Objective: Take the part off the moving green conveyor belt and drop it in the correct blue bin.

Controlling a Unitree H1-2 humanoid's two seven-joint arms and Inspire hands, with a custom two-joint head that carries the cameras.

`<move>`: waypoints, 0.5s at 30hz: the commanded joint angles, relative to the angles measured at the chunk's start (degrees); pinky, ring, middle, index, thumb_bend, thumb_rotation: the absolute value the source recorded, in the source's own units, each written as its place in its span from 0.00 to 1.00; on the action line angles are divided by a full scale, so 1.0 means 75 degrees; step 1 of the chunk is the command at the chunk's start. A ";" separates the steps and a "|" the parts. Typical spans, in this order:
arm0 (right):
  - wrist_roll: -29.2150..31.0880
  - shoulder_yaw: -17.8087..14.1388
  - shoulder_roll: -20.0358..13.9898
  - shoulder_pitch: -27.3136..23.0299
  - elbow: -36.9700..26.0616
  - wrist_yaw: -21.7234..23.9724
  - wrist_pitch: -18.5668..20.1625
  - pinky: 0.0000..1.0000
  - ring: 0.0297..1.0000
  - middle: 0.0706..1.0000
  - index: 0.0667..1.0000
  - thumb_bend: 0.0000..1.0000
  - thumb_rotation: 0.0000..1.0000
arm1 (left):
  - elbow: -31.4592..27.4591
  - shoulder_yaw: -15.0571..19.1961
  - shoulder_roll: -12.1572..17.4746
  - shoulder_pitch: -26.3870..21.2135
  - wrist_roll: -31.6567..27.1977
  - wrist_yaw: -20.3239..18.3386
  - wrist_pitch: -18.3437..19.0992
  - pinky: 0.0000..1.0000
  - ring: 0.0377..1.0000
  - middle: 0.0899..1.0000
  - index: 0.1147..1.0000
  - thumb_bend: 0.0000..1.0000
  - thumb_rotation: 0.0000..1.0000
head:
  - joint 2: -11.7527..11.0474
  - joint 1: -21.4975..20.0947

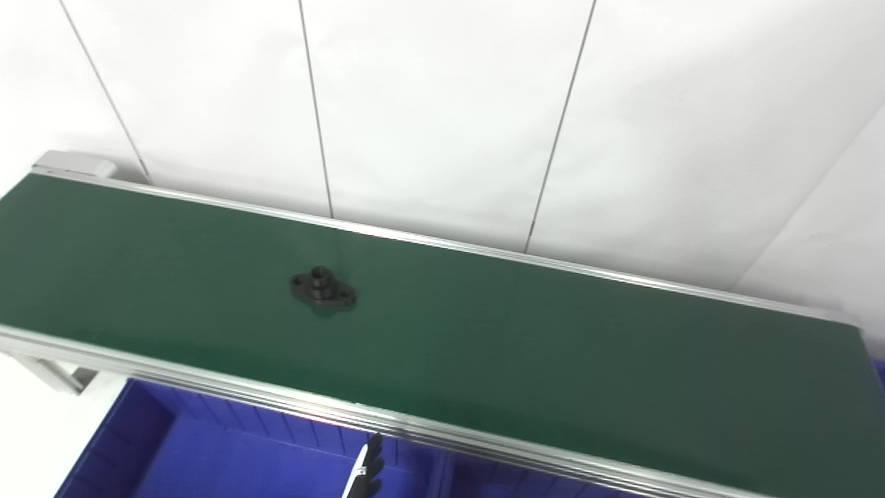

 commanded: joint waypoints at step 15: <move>-0.0232 -0.0176 0.0028 -0.0069 -0.0115 0.0144 -0.0438 1.00 0.99 1.00 1.00 0.78 1.00 | 0.0065 -0.0432 -0.0610 -0.0118 0.0017 0.0082 -0.0284 0.93 0.95 1.00 1.00 0.73 1.00 | 0.0092 -0.0187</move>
